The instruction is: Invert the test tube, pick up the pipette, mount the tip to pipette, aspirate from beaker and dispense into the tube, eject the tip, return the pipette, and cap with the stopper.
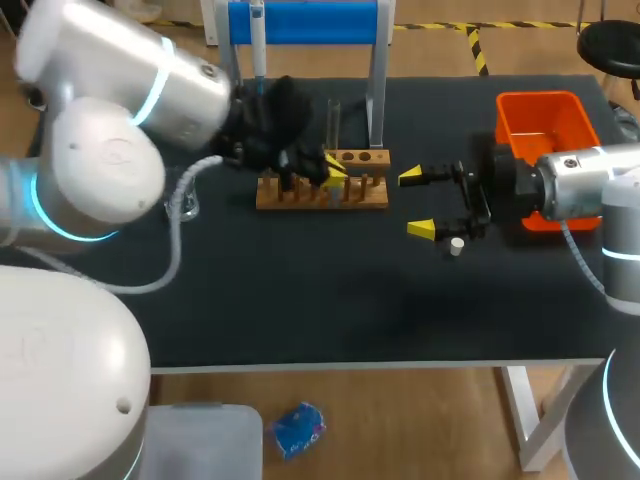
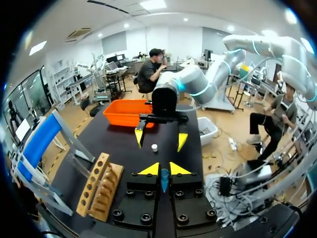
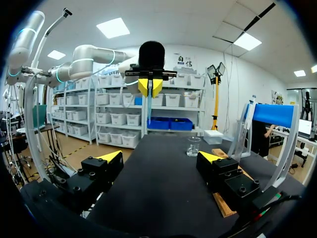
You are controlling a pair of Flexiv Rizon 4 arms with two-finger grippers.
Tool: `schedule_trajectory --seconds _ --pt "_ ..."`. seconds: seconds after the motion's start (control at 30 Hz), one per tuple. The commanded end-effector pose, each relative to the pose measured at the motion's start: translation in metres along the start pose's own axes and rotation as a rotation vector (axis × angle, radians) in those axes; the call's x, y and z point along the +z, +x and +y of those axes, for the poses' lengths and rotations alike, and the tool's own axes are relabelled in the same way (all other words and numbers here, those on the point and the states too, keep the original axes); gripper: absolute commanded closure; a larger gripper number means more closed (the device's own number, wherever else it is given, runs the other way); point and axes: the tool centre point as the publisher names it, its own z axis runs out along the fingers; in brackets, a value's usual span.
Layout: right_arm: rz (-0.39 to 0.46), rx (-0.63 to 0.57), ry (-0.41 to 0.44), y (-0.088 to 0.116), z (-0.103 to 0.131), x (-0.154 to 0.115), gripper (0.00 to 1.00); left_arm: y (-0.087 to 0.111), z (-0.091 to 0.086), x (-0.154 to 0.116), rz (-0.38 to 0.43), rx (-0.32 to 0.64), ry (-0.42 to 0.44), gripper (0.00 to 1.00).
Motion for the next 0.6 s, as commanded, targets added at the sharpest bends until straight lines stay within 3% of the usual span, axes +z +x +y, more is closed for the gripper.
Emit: schedule_trajectory --seconds 0.03,0.6 --pt "0.000 0.000 -0.001 0.0001 -0.0005 -0.0002 0.00 -0.0060 -0.0007 0.0372 0.001 -0.009 0.019 1.00" --pt "0.013 0.005 -0.011 0.0000 -0.0011 0.0057 0.00 -0.0114 0.0012 0.0430 -0.005 -0.008 0.019 1.00"
